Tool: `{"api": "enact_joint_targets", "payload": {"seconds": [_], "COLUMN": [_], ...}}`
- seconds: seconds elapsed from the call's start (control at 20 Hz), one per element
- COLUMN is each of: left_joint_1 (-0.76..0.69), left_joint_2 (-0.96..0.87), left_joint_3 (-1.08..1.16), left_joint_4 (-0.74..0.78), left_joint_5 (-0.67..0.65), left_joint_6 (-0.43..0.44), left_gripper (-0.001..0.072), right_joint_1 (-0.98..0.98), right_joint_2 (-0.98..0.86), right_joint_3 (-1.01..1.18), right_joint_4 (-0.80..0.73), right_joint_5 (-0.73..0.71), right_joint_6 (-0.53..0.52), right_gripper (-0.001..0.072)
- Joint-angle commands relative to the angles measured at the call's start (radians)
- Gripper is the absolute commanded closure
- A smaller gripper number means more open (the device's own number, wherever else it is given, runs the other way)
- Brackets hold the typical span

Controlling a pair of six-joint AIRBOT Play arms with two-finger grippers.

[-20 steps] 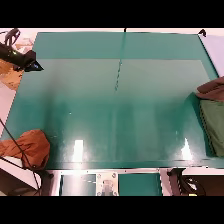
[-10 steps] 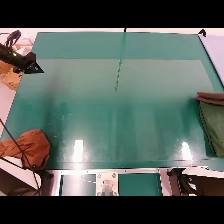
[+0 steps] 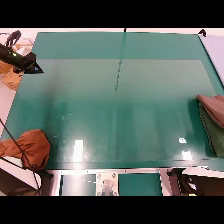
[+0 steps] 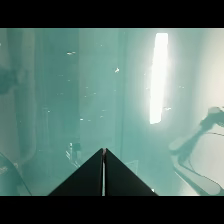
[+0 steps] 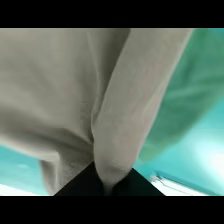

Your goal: Fold the shirts.

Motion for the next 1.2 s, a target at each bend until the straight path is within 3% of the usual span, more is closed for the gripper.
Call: {"api": "enact_joint_targets", "payload": {"seconds": [0.0,0.05,0.15,0.25,0.35,0.4,0.5,0.65,0.8,1.15], "left_joint_1": [0.000,0.000,0.000,0.000,-0.001,0.000,0.000,-0.008,-0.065,-0.274], "left_joint_2": [0.000,0.000,0.000,0.002,0.011,0.022,0.060,0.134,0.247,0.714], "left_joint_3": [0.001,0.001,0.001,0.002,0.002,0.001,0.002,-0.010,-0.138,-0.888], "left_joint_4": [0.000,0.000,-0.002,-0.016,-0.022,-0.027,-0.027,-0.017,0.111,0.152], "left_joint_5": [0.004,0.005,0.016,0.031,0.033,0.038,0.047,0.017,-0.040,0.177], "left_joint_6": [0.000,0.000,0.000,0.000,0.000,-0.001,-0.004,-0.020,-0.045,-0.105], "left_gripper": [0.0679,0.0679,0.0679,0.0680,0.0680,0.0680,0.0680,0.0680,0.0681,0.0680], "right_joint_1": [-0.001,-0.001,-0.001,0.011,0.042,0.064,0.126,0.259,0.454,0.900], "right_joint_2": [-0.026,-0.041,-0.065,-0.067,-0.068,-0.068,-0.068,-0.049,-0.007,0.314], "right_joint_3": [-0.141,-0.159,-0.164,-0.154,-0.104,-0.065,0.016,0.054,-0.018,-0.614], "right_joint_4": [-0.158,-0.181,-0.182,-0.178,-0.153,-0.130,-0.060,0.120,0.224,0.409], "right_joint_5": [-0.029,-0.029,-0.029,-0.029,-0.048,-0.054,-0.070,-0.150,-0.209,-0.497], "right_joint_6": [0.028,0.028,0.034,0.079,0.079,0.078,0.043,0.013,-0.070,-0.170], "right_gripper": [0.0648,0.0597,0.0313,0.0271,0.0293,0.0376,0.0697,0.0701,0.0702,0.0702]}}
